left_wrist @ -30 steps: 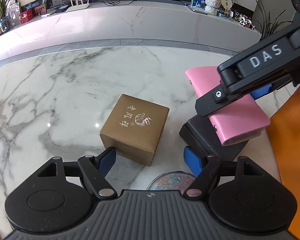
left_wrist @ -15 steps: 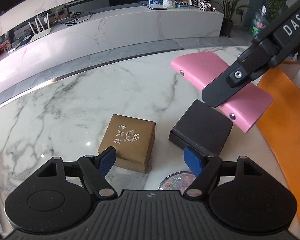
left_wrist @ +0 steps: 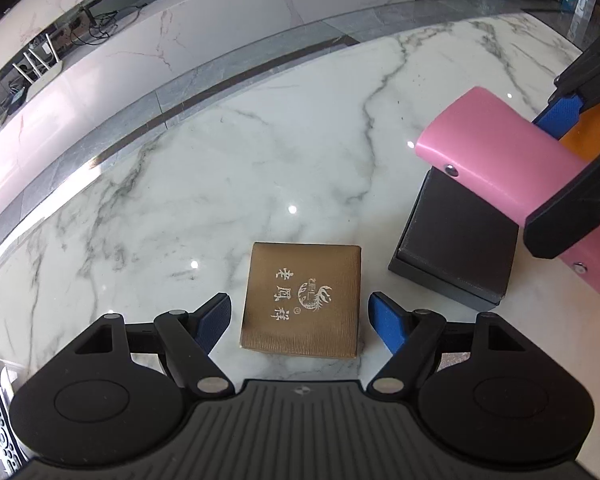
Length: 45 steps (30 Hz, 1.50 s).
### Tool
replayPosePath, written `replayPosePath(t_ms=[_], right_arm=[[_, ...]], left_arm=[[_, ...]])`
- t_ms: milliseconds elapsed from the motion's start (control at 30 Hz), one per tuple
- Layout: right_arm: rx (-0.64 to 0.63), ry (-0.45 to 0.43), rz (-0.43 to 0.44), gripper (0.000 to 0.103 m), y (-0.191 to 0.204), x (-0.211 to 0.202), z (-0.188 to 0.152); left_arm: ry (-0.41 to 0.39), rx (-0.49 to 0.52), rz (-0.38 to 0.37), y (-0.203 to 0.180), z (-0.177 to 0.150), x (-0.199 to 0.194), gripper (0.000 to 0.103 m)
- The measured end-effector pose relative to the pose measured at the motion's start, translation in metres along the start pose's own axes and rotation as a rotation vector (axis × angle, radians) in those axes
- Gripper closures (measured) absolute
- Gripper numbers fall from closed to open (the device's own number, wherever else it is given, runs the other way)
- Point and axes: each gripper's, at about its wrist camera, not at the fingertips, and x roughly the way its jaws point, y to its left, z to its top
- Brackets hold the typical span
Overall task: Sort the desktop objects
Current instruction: 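Grasp the brown gift box with the left tool while the right lifts the pink wallet, then carry the brown box over the orange box with the left tool while the right carries the wallet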
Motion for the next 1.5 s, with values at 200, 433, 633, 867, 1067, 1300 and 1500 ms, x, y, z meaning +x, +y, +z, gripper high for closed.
replayPosePath(t_ms=[200,433,633,867,1067,1300,1500], right_arm=[[-0.027,-0.017,-0.023,0.019,0.001,-0.009,0.002],[-0.006,-0.018,-0.019,0.019,-0.007,-0.019,-0.001],[-0.016,-0.021,-0.019,0.019,-0.005,-0.026,-0.003],[-0.018,-0.162,-0.024,0.019,-0.017,-0.091,-0.017],[0.020,-0.258,-0.038,0.019,-0.056,-0.166,-0.054],[0.065,-0.228,-0.116,0.019,-0.111,-0.204,-0.098],[0.115,-0.179,-0.143,0.019,-0.147,-0.205,-0.113]], left_arm=[[-0.001,-0.012,-0.029,0.002,0.004,0.010,0.030],[-0.048,-0.040,0.012,-0.002,0.003,0.009,0.032],[-0.112,-0.068,0.093,-0.009,0.005,-0.006,0.032],[-0.291,-0.144,0.140,-0.030,0.019,-0.084,0.032],[-0.339,-0.193,0.077,-0.079,0.042,-0.143,0.032],[-0.257,-0.280,-0.028,-0.151,0.076,-0.140,0.032],[-0.228,-0.335,-0.105,-0.193,0.093,-0.114,0.032]])
